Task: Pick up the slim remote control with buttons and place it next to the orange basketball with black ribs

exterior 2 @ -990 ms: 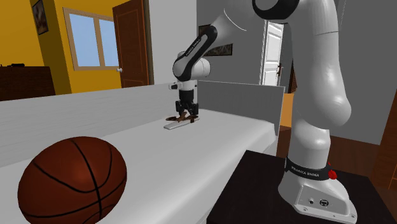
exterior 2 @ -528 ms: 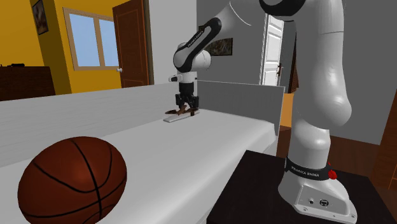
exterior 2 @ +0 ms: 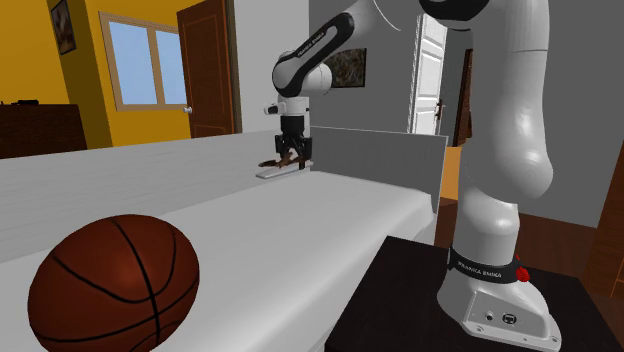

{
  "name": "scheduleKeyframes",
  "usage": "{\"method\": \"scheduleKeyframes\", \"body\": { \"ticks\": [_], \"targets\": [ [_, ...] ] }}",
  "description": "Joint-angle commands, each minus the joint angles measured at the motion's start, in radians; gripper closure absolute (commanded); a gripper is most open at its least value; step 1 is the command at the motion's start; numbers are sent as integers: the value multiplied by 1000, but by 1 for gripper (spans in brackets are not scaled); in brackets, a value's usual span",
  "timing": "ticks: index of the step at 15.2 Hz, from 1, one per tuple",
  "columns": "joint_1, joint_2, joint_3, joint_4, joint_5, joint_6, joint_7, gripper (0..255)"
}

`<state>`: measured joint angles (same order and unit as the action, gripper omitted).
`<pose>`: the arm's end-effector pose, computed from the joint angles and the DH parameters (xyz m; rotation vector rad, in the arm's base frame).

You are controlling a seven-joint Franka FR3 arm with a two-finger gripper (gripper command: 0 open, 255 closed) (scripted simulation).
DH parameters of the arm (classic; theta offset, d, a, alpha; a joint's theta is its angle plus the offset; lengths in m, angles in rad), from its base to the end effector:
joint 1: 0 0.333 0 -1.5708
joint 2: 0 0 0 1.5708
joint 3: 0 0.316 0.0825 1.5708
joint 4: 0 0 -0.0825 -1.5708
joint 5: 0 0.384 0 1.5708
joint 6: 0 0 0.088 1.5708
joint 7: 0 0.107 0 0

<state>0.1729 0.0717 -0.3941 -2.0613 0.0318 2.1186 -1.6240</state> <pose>0.5471 -0.1191 0.4022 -2.4109 -2.0038 0.0088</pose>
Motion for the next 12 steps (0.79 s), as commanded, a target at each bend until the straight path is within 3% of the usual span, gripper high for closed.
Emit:
{"method": "scheduleKeyframes", "body": {
  "ticks": [1,12],
  "targets": [
    [0,-12,-1,13,-6,-24,3,255],
    [4,-59,1,111,-27,-166,18,255]
  ]
}}
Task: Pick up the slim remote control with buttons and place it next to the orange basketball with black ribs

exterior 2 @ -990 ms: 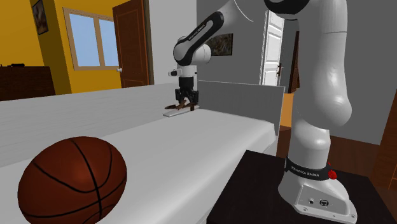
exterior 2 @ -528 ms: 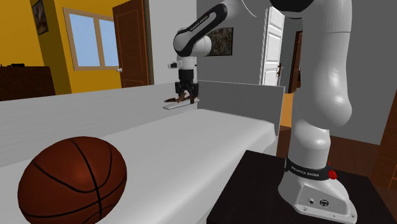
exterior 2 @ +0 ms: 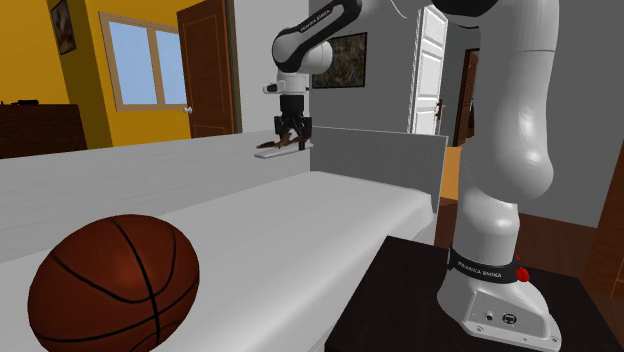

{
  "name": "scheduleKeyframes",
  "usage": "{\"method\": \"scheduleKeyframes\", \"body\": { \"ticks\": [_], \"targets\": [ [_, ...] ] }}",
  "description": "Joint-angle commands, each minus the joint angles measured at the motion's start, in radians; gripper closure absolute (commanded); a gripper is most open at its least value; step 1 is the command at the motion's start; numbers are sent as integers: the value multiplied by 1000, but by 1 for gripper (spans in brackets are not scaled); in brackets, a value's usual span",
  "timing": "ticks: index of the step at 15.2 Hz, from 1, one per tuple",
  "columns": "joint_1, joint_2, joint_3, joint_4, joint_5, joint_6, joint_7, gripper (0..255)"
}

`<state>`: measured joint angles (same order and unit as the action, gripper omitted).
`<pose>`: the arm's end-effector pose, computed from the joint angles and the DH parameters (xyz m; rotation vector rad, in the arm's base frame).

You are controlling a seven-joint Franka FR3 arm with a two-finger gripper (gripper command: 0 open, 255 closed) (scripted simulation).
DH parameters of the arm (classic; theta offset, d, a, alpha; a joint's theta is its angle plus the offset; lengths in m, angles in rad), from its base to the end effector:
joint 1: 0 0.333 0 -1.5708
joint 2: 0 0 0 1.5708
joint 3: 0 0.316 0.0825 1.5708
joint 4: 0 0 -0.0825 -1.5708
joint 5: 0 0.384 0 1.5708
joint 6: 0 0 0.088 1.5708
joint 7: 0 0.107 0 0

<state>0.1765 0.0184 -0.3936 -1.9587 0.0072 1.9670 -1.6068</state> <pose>0.5475 -0.1193 0.4643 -2.4109 -2.0039 0.0089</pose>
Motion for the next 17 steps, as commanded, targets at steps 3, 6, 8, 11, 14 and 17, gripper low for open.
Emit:
{"method": "scheduleKeyframes", "body": {
  "ticks": [3,6,8,11,14,17],
  "targets": [
    [1,-14,1,40,-6,-53,4,255],
    [1,-21,1,73,-9,-92,6,255],
    [13,-42,13,52,-17,-91,33,255],
    [48,-99,52,-10,-35,-83,112,255],
    [79,-146,94,-61,-46,-78,190,255],
    [110,-184,138,-102,-49,-75,267,255]
  ]
}}
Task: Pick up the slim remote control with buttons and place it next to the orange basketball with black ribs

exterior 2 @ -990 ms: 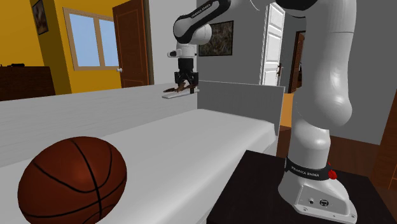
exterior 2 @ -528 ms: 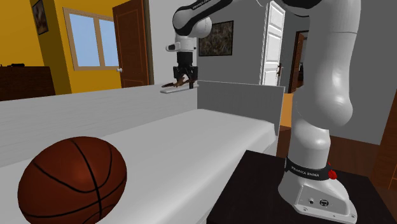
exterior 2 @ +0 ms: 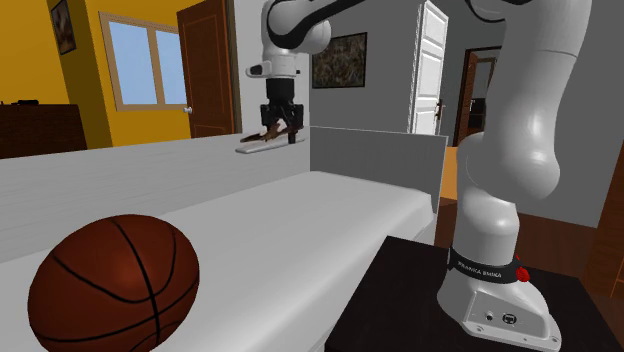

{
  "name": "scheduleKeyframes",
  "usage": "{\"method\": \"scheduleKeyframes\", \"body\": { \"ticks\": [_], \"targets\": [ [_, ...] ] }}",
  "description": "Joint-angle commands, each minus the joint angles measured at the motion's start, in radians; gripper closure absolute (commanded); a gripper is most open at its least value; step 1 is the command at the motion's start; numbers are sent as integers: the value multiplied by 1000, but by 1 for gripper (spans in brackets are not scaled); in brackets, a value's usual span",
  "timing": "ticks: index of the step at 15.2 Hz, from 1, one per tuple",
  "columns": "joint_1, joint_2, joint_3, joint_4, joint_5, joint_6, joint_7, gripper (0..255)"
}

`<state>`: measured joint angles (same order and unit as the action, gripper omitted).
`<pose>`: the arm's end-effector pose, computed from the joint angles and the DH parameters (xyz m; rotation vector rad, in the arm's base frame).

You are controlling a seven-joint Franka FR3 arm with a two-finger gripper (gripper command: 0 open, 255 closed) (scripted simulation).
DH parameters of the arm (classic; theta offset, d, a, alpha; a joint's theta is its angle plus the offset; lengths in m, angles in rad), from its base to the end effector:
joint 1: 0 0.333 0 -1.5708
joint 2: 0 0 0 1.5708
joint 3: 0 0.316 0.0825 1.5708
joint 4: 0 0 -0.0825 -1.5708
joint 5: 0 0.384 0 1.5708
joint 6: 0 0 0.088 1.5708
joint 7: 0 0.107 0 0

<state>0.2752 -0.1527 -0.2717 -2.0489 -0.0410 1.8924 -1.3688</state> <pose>0.5123 -0.0066 0.5029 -2.4087 -2.0055 0.0090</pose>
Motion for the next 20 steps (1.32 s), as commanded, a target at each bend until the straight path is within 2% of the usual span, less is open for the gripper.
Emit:
{"method": "scheduleKeyframes", "body": {
  "ticks": [1,8,15,20],
  "targets": [
    [21,-23,31,-24,-1,0,54,255],
    [93,-67,137,-72,14,3,227,255],
    [172,-57,251,-62,42,2,409,255],
    [172,-44,251,-117,42,70,408,255]
  ]
}}
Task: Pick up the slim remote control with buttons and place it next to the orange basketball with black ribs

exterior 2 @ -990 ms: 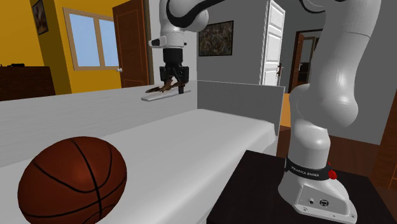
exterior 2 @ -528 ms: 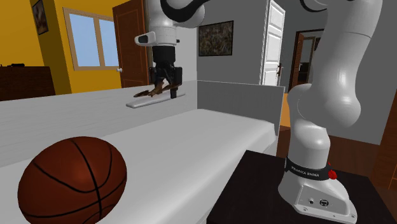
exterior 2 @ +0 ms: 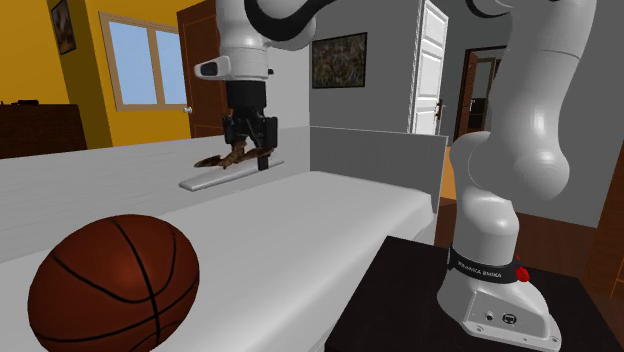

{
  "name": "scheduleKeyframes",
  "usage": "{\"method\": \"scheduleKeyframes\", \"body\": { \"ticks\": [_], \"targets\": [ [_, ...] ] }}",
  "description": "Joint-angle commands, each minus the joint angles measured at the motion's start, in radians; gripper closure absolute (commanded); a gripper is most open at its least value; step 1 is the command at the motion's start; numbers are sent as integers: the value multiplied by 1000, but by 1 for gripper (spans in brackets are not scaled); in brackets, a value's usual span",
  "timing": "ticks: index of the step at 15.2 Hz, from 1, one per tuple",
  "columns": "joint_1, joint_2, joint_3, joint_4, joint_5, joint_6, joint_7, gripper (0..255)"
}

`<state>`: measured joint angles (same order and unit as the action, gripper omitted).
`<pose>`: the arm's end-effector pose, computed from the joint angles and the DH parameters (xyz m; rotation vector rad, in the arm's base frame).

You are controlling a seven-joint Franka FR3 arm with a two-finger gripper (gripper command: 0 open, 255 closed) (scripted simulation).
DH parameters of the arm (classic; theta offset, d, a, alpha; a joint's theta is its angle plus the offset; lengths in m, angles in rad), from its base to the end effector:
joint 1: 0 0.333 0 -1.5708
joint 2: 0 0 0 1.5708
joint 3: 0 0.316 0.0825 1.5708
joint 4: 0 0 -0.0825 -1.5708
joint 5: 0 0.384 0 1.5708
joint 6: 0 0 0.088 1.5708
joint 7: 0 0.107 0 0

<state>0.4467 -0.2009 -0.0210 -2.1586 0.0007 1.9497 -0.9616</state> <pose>0.4479 0.2027 0.4829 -2.4102 -2.0044 0.0101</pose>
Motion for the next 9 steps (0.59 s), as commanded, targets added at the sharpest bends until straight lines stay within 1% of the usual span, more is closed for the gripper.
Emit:
{"method": "scheduleKeyframes", "body": {
  "ticks": [1,9],
  "targets": [
    [0,7,0,-18,0,26,1,255],
    [0,40,0,-94,1,135,0,255]
  ]
}}
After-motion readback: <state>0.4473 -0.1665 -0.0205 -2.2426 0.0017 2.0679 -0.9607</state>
